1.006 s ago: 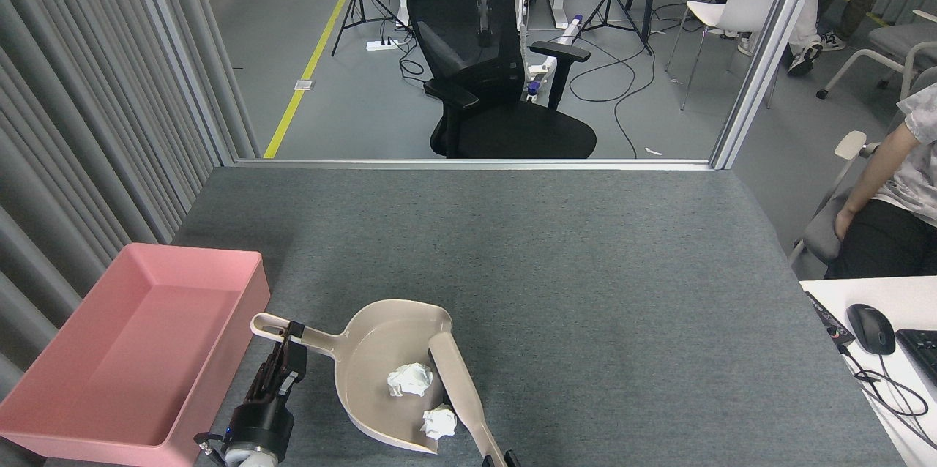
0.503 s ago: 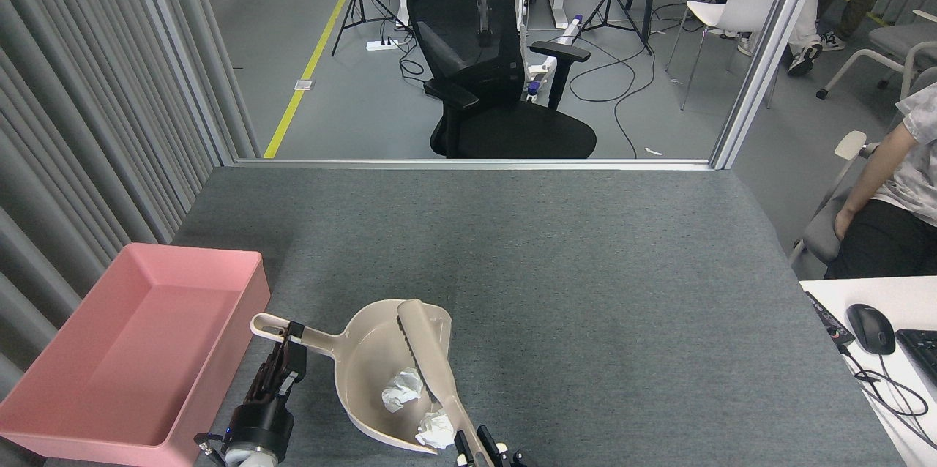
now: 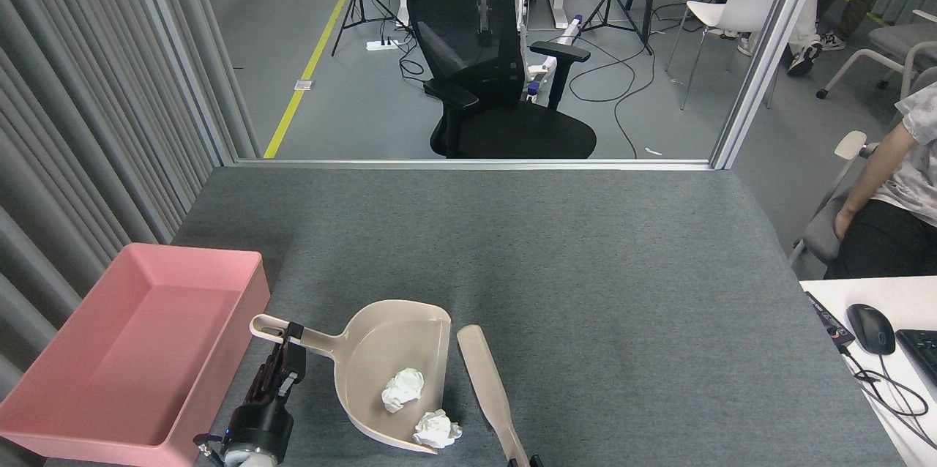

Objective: Sweep and dump garbage into bin
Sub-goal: 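Sweep the white paper balls into the dustpan with the right-held brush, then lift the brush away and set it down with the right gripper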

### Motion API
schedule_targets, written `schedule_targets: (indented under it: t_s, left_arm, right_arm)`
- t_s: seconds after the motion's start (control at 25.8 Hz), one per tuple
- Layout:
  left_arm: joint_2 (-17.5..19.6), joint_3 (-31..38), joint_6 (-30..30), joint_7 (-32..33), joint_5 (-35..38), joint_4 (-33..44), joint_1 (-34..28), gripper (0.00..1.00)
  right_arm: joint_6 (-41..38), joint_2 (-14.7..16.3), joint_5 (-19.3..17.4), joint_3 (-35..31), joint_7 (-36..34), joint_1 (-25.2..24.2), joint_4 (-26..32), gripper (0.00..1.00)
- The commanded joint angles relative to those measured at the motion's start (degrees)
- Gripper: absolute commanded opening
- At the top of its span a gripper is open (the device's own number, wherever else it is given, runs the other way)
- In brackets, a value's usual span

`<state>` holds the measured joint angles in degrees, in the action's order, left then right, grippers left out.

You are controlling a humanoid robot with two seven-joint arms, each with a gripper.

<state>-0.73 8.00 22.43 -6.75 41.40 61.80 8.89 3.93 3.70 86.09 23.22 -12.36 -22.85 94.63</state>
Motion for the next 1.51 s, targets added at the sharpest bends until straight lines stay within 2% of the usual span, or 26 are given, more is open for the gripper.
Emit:
schedule_targets:
  t_s: [0.0,0.12,0.19,0.35,0.81,0.93,1.12,1.32,1.39,1.47]
  left_arm:
    - [-0.06,0.0,0.07,-0.02,0.0,-0.01,-0.01,0.21]
    - [-0.06,0.0,0.07,-0.02,0.0,-0.01,-0.01,0.21]
    - [-0.06,0.0,0.07,-0.02,0.0,0.17,0.08,0.22]
    - [-0.06,0.0,0.07,-0.02,0.0,-0.01,-0.01,0.22]
    - [-0.06,0.0,-0.02,-0.02,0.0,0.43,-0.1,0.22]
    - [-0.15,0.0,-0.02,-0.02,0.0,0.43,-0.18,0.23]
    - [-0.32,0.0,-0.02,0.07,0.0,0.52,-0.36,0.23]
    - [-0.15,0.0,0.07,0.07,0.0,0.52,-0.54,0.23]
    - [-0.06,0.0,0.16,0.07,-0.09,0.52,-0.54,0.23]
    - [0.03,0.0,0.16,0.07,-0.09,0.52,-0.54,0.23]
  right_arm:
    - [1.52,0.34,-0.23,2.53,1.37,-0.97,0.03,0.0]
    - [3.81,0.43,-0.14,7.71,1.55,-0.62,-0.76,0.0]
    - [6.27,-0.1,-0.23,11.23,1.46,0.09,-3.49,0.0]
    - [8.2,-1.51,-0.4,13.6,1.28,2.72,-7.79,0.0]
    - [8.2,-5.37,-1.54,13.25,0.76,9.49,-11.05,0.0]
    - [8.2,-6.25,-2.16,12.9,-2.32,10.98,-11.49,0.0]
    - [9.52,-6.96,-3.39,12.81,-3.11,14.85,-12.8,0.0]
    - [12.86,-6.52,-3.3,11.49,-6.71,15.2,-11.22,0.0]
    - [14.0,-5.64,-3.39,7.98,-6.72,14.68,-8.59,0.0]
    - [13.74,-3.36,-3.48,2.71,-6.1,14.32,-7.18,0.0]
